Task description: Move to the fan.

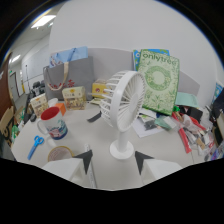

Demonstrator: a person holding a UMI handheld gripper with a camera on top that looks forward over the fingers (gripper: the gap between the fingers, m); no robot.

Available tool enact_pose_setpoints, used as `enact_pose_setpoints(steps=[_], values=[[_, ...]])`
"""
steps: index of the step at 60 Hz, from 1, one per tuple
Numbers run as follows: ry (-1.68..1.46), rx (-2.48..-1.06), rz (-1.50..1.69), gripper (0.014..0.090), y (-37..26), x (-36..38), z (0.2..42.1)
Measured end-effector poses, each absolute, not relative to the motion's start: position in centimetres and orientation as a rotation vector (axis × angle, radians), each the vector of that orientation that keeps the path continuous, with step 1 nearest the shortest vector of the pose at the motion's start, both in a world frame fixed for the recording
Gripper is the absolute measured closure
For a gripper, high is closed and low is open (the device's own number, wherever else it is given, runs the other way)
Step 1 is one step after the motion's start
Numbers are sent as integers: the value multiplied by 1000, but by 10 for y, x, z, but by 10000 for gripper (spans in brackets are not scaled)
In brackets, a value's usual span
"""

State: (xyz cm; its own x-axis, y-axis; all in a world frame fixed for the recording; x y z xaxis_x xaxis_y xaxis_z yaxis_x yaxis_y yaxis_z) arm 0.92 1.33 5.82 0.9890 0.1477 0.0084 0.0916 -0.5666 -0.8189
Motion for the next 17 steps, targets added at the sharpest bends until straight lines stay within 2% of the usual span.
enact_pose_setpoints(steps=[17], values=[[-162, -2175, 75, 203, 15, 9, 59]])
